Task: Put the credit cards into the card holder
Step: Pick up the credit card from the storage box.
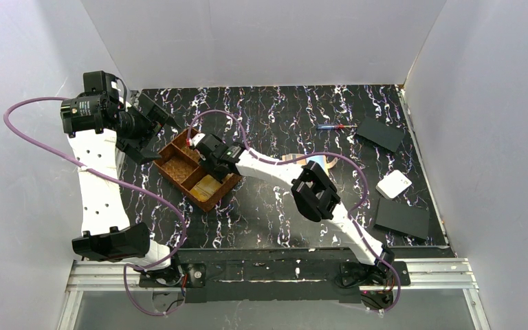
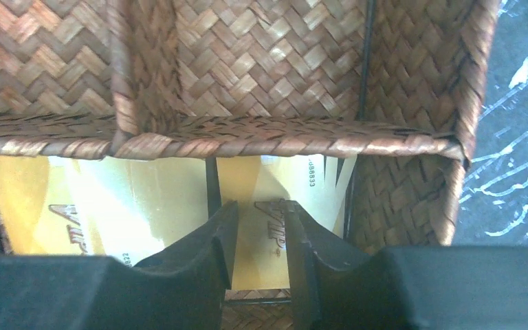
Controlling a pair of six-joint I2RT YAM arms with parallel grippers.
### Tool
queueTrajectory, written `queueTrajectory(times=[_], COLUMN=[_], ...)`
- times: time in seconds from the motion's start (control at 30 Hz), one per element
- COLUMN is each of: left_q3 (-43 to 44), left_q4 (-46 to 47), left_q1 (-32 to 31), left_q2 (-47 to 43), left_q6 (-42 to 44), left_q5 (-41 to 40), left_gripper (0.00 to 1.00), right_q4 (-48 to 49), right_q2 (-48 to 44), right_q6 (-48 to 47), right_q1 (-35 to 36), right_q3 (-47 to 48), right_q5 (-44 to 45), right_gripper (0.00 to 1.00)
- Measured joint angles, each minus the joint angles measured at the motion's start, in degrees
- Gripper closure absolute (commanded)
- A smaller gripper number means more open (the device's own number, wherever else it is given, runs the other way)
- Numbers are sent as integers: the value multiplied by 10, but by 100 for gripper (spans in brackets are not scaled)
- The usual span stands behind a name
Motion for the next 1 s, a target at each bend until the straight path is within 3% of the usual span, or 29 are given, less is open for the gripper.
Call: queueTrajectory(times=[0.17,0.63,0.83,1.0], left_q3=[0,-3,-7,-12], left_q4=[0,0,0,0], left_q1=[0,0,0,0], left_q2=[0,0,0,0], left_q6=[0,1,1,1], left_q5=[0,1,2,4], left_gripper=[2,2,2,2], right_q4=[17,22,57,75], right_q2=[-12,-14,-24,-25], right_q6=[25,9,18,24], right_q1=[-5,-5,-7,-7], right_q3=[-19,-27,-58,-67], right_q5=[-46,-56,-75,-68], right_gripper=[31,22,22,39])
